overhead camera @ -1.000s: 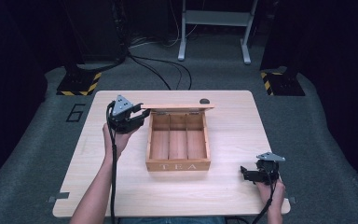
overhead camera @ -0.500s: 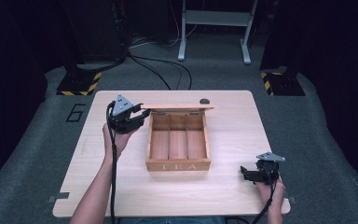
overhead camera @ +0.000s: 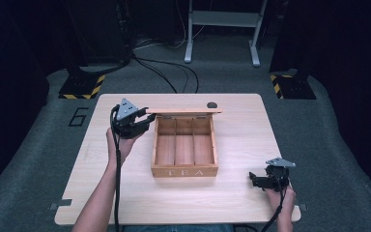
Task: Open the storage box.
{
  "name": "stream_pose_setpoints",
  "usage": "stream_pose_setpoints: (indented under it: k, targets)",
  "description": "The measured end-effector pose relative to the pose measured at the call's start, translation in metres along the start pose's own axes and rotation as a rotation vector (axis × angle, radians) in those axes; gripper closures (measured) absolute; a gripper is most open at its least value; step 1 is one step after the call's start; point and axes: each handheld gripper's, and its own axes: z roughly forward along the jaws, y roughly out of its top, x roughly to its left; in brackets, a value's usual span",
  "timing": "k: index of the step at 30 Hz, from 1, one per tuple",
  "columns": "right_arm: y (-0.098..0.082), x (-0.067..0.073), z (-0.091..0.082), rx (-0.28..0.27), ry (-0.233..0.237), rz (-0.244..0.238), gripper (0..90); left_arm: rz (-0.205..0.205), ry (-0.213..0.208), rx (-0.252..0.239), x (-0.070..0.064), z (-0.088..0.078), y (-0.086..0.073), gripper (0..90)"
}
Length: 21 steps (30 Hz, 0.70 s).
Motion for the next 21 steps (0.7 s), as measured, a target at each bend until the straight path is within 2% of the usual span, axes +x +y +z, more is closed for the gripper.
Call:
stream_pose_setpoints:
  k: [15, 16, 21]
  targets:
    - [0.000, 0.000, 0.000, 0.000, 0.000, 0.000, 4.8, 0.027, 0.004, 0.009, -0.007, -0.005, -0.009, 60.8]
    - [0.000, 0.000, 0.000, 0.000, 0.000, 0.000, 4.8, 0.023, 0.012, -0.001, -0.009, -0.005, -0.011, 60.9]
    - [0.000, 0.000, 0.000, -0.001, 0.000, -0.003, 4.8, 0.043, 0.015, 0.009, -0.013, -0.008, -0.017, 60.8]
